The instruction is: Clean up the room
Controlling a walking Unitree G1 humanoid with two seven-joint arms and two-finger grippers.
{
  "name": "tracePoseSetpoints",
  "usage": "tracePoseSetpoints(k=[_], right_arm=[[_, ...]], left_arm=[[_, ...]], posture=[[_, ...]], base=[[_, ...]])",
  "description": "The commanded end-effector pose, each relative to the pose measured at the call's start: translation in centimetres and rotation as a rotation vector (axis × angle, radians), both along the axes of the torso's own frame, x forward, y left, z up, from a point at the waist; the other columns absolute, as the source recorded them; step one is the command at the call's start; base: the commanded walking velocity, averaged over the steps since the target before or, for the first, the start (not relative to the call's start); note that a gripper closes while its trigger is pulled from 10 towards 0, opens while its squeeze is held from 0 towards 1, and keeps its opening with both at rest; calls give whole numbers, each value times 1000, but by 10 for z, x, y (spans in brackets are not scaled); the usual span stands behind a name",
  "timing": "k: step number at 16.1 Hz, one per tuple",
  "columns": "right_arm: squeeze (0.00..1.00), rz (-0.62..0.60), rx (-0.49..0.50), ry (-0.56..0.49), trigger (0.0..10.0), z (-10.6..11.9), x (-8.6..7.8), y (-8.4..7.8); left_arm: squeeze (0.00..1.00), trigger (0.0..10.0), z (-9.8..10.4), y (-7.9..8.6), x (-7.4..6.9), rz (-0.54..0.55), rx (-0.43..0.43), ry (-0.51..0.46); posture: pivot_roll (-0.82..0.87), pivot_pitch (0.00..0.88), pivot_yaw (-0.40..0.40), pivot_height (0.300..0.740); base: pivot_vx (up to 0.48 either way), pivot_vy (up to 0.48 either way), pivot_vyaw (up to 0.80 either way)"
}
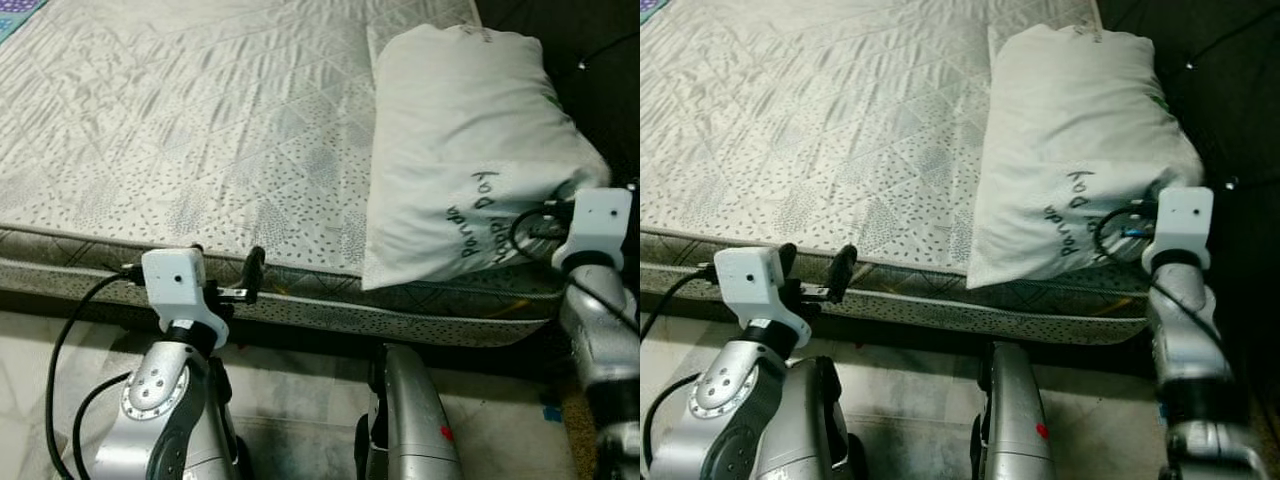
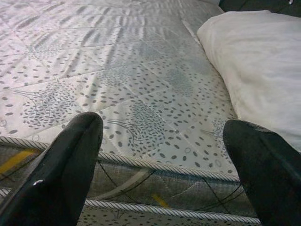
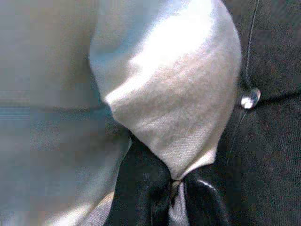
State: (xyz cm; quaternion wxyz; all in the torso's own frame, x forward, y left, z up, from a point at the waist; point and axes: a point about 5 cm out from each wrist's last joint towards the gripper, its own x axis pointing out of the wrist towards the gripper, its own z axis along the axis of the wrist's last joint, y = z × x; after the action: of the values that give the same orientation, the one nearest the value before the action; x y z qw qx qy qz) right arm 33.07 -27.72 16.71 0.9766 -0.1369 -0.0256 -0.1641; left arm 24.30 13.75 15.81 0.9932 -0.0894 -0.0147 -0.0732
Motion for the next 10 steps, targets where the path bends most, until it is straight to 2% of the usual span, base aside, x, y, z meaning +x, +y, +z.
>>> tracePoseSetpoints(k=[1,3,4,5,6,10], right_arm=[[0,23,17,4,0,0,-4,9],[0,56,40,35,0,-6,-9,17],[0,84,39,51,7059,-8,-9,25],[0,99,53,58,10000,-10,-12,33],[1000,108,65,55,10000,-9,-13,36],[1000,152,96,28,10000,-8,-24,57]], left_arm=[[0,10000,-3,-1,-1,-8,1,9],[0,10000,-4,-1,-1,-8,3,11],[0,10000,-4,0,0,-9,3,11],[0,10000,-4,0,0,-9,3,11],[0,10000,-4,-1,1,-9,3,10],[0,10000,-5,-2,0,-21,-6,8]], posture=[[13,165,-36,528],[13,164,-36,528],[12,162,-38,528],[11,160,-40,528],[12,158,-41,528],[11,154,-40,528]], base=[[0,0,0],[0,0,0],[0,0,0],[0,0,0],[0,0,0],[0,0,0]])
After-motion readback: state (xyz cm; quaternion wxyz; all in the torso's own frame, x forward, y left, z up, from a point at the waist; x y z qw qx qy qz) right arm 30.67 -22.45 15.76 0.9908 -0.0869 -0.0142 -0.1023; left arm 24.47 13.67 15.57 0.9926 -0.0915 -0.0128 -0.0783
